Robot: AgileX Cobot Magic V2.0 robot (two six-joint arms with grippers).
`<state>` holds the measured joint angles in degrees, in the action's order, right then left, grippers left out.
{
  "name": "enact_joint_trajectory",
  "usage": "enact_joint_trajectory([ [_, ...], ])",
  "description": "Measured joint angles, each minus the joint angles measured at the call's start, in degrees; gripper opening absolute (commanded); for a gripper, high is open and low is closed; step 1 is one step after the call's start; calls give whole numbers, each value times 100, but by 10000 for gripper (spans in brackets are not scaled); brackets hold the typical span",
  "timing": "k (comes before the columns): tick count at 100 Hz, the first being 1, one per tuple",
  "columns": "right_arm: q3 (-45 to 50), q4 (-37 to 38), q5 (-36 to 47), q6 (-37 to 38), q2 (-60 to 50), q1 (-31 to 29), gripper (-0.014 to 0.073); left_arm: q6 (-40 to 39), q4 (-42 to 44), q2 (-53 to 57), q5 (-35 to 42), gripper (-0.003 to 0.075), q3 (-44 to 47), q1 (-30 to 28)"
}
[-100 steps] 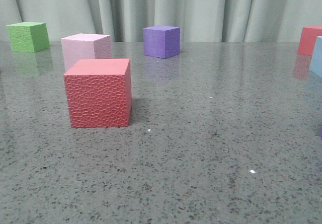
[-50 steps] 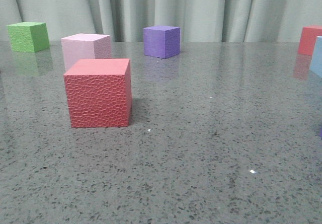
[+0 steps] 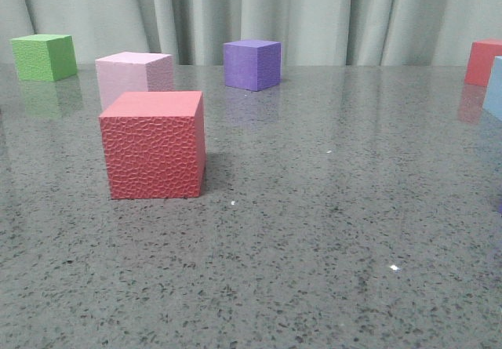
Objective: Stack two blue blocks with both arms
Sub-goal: 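Lower the open right gripper over the light blue cube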
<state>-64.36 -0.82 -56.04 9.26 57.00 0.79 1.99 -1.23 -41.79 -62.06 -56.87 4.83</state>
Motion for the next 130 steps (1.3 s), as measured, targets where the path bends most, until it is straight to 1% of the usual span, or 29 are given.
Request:
enact_joint_trajectory([
  [39,-969,124,34,13,1436,-5,636,0,0,0,0,673,0,0],
  [69,-1537,124,34,11,2249,-373,636,0,0,0,0,673,0,0],
  [130,-1624,136,427,-78,3656,-396,636,10,0,0,0,673,0,0],
])
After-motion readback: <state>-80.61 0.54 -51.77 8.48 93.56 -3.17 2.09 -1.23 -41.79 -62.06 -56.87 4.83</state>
